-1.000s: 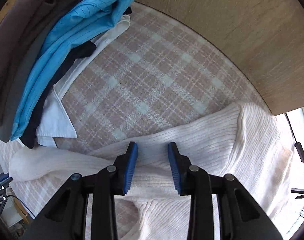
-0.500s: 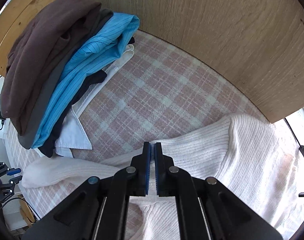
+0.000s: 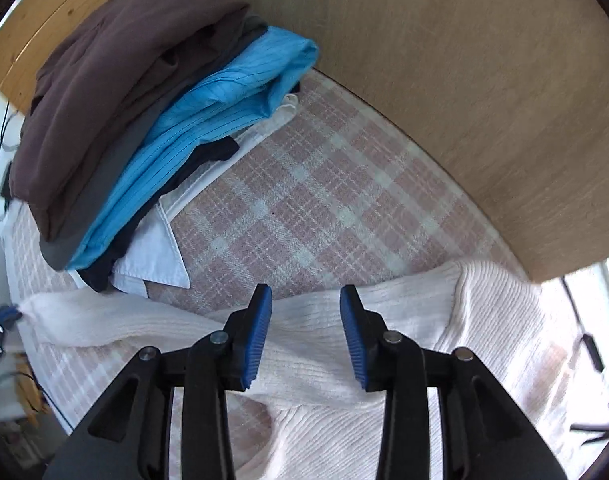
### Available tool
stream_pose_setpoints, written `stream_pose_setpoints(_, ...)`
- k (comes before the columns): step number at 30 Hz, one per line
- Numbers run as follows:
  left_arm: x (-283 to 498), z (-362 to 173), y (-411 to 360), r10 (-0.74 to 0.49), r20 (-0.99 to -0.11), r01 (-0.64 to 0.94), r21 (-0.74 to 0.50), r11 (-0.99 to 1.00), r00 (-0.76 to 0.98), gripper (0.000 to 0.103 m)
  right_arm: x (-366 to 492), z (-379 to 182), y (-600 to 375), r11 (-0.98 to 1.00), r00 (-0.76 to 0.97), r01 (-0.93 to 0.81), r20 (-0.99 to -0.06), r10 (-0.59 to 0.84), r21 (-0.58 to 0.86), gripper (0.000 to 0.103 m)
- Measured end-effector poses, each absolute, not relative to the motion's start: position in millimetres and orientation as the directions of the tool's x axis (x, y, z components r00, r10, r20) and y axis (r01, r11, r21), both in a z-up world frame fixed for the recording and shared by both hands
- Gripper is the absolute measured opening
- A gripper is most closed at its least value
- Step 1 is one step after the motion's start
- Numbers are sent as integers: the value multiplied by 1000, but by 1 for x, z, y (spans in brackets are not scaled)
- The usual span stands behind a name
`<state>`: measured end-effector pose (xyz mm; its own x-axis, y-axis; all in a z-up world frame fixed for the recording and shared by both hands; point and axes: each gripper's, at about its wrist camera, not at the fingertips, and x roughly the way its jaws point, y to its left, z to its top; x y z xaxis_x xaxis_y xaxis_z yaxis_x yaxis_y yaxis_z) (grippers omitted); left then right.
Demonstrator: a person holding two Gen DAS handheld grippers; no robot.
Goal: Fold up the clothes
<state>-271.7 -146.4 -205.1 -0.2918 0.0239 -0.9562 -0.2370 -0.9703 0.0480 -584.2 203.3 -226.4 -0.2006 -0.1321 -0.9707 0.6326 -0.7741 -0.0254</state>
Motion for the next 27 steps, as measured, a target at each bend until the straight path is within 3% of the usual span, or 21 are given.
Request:
stream_pose_setpoints(5,-271,-199,-149,-2,-959,-234,71,-970,-282,3,-554,-238,203,-539,-149,838,-986,-76,-85,35)
stream_pose_setpoints(14,-282,-214,-139,-32,-967,-224,91,-970,-254,3,-530,-260,190,-319,-100,944,-994,-41,-82,35)
stream_pose_setpoints(16,-284,-215,-135,-44,-965,-221,104,-970,-259,3,-518,-264,108,-338,-87,939,-994,-63,-60,34)
stream_pose_setpoints(19,-289,-211,-132,-32,-963,-216,93,-972,-269,3,-598,-262,36,-377,-80,925,-992,-103,-35,6)
stream_pose_setpoints(27,-260,-143,-152,76,-951,-108,-46,-993,-301,3,-615,-191,80,-535,-180,843,-910,-375,54,5)
